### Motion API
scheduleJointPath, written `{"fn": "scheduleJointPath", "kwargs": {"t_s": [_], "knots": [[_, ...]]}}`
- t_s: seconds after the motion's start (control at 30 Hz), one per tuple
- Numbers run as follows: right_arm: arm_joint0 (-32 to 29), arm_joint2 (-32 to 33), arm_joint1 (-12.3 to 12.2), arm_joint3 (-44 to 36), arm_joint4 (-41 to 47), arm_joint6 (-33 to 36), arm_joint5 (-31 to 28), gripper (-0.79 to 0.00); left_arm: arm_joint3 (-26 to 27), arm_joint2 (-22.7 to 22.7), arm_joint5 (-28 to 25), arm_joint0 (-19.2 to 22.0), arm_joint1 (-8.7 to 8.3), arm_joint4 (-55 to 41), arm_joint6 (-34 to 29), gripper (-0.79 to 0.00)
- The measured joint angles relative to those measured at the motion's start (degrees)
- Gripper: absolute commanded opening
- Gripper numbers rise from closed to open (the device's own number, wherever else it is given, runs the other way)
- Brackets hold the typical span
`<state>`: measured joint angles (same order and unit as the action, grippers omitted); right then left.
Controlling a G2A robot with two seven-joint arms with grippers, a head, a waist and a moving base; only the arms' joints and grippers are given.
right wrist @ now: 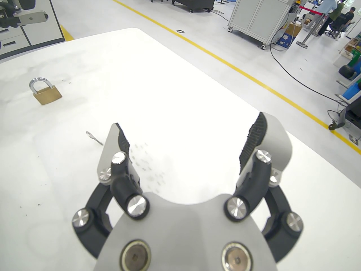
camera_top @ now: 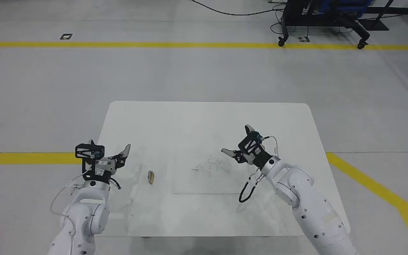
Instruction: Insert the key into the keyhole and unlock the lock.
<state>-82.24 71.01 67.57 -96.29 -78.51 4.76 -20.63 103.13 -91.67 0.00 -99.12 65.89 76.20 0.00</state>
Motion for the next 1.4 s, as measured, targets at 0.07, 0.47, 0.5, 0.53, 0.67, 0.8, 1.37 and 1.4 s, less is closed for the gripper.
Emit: {"fn": "scheduleJointPath", "kwargs": {"t_s": [0.07,0.47,0.5,0.53,0.67,0.8,1.37,1.4], "knots": [[0.59,-1.20,0.04,0.21,-0.94,0.02,-1.69,0.000,0.00,0.00,0.00,0.00,0.00,0.00,0.00,0.000],[13.57,-10.41,0.73,10.39,-4.84,0.97,-22.84,0.000,0.00,0.00,0.00,0.00,0.00,0.00,0.00,0.000],[14.91,-11.79,0.90,11.11,-5.79,2.24,-24.44,0.000,0.00,0.00,0.00,0.00,0.00,0.00,0.00,0.000],[15.92,-12.90,1.09,11.69,-6.27,3.15,-25.53,0.000,0.00,0.00,0.00,0.00,0.00,0.00,0.00,0.000],[20.08,-17.74,2.28,14.67,-6.41,6.79,-27.40,-0.111,0.00,0.00,0.00,0.00,0.00,0.00,0.00,0.000],[23.28,-21.56,3.59,18.01,-4.18,8.66,-27.98,-0.203,0.00,0.00,0.00,0.00,0.00,0.00,0.00,0.000],[29.87,-29.68,6.94,27.62,-1.24,12.02,-27.85,-0.708,0.00,0.00,0.00,0.00,0.00,0.00,0.00,0.000],[30.03,-29.88,7.06,27.73,-1.13,12.16,-27.72,-0.785,0.00,0.00,0.00,0.00,0.00,0.00,0.00,0.000]]}}
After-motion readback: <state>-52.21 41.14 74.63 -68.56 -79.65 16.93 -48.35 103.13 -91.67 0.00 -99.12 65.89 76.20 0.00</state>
